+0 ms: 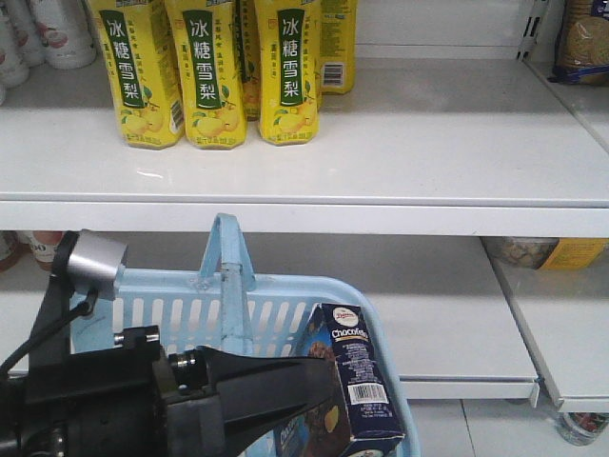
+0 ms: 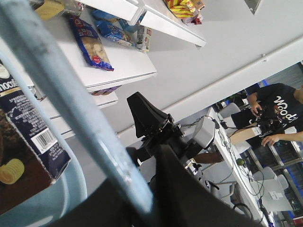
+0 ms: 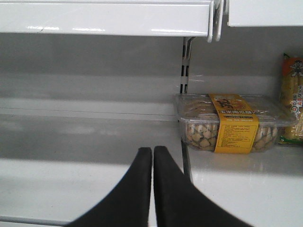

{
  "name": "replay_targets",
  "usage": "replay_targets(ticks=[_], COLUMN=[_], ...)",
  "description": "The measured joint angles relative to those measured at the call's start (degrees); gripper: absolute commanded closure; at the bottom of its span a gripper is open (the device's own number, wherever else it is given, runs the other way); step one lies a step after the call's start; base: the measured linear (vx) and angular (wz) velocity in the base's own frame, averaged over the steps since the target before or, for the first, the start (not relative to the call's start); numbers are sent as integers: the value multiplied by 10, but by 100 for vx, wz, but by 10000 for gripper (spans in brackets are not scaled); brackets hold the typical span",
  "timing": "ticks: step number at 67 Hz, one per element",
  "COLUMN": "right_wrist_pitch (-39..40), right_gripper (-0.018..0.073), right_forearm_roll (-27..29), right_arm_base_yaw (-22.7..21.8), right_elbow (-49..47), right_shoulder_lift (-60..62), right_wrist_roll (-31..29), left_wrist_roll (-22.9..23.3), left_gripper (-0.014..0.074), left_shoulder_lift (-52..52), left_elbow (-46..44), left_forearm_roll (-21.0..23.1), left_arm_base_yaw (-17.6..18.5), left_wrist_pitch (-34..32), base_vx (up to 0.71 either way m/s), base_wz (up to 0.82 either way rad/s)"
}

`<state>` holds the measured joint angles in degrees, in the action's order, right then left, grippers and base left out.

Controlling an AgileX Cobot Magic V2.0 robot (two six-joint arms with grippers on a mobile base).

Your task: Left arm holds basket, right arm returns cookies

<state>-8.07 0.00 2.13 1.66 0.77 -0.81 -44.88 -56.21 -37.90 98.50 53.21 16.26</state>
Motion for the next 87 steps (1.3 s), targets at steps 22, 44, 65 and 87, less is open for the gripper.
replay_targets(ticks=[22, 44, 65, 87], right_wrist_pitch=[0, 0, 0, 0], right_gripper=[567, 567, 567, 567], right_forearm_roll=[0, 0, 0, 0], right_arm_base_yaw=[0, 0, 0, 0], right_elbow=[0, 0, 0, 0], right_shoulder_lift=[0, 0, 0, 0], right_wrist_roll=[0, 0, 0, 0], left_wrist_roll=[0, 0, 0, 0], left_gripper=[603, 603, 603, 603], left_shoulder_lift=[0, 0, 0, 0], left_elbow=[0, 0, 0, 0], left_forearm_roll=[0, 0, 0, 0], left_arm_base_yaw=[0, 0, 0, 0], left_wrist_pitch=[0, 0, 0, 0], base_vx=[-1, 0, 0, 0], base_wz=[2, 0, 0, 0])
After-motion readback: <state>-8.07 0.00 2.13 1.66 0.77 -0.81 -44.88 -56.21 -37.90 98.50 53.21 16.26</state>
